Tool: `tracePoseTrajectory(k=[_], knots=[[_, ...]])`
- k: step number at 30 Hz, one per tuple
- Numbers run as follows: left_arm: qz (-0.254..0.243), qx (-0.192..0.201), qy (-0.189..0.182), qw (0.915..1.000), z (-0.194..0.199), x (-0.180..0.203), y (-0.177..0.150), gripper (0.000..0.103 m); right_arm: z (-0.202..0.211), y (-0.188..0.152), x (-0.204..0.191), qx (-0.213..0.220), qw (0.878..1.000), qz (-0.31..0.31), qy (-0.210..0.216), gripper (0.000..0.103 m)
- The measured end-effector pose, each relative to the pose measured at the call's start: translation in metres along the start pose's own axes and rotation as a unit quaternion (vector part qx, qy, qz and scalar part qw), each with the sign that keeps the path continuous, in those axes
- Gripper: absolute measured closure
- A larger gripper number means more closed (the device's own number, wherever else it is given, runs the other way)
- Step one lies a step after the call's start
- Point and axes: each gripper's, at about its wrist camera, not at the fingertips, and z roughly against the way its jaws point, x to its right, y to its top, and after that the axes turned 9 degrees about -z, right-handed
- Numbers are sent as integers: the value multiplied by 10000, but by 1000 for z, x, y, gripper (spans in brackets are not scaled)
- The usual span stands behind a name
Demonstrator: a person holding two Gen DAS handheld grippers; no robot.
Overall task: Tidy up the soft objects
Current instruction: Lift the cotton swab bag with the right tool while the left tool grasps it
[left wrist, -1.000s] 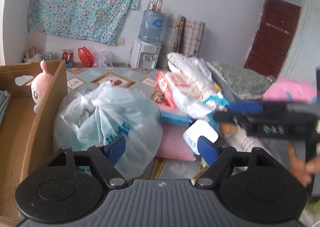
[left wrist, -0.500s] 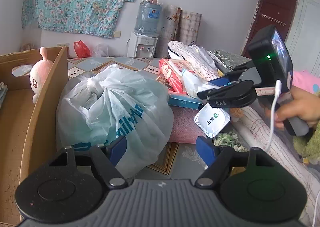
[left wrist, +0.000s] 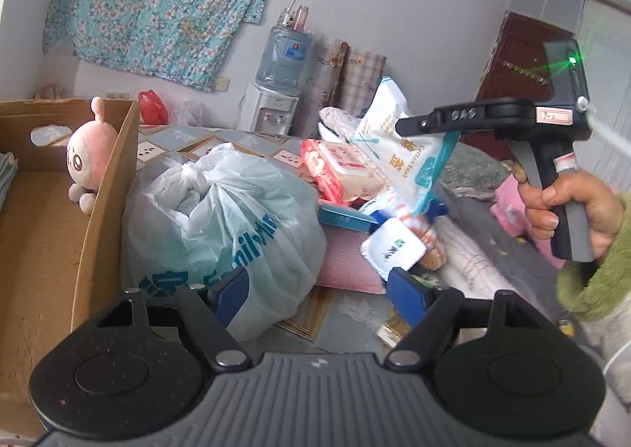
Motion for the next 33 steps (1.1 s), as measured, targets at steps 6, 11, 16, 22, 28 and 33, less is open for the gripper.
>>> tracePoseTrajectory(k=[6, 11, 16, 22, 28, 33], knots=[[-90, -55, -127, 9999, 18, 5, -8, 21, 23, -35, 24, -328, 9759, -1717, 1308, 84], [-146, -431, -323, 9984, 16, 6, -22, 18, 16, -105, 12, -850, 9364, -2647, 2140, 84], [-226, -964, -379, 9944, -4, 10, -40, 17, -8, -169, 0, -1203, 9056, -3292, 2387, 83], [-232, -1238, -298, 9916, -27, 11, -45, 17, -17, -199, 4, -1396, 9117, -3351, 1927, 79], [-130, -1345, -187, 9907, -51, 7, -44, 17, -18, -196, 9, -1439, 9220, -3191, 1655, 79], [-112, -1593, -159, 9870, -76, 6, -44, 18, -25, -198, 14, -1510, 9160, -3295, 1722, 78]])
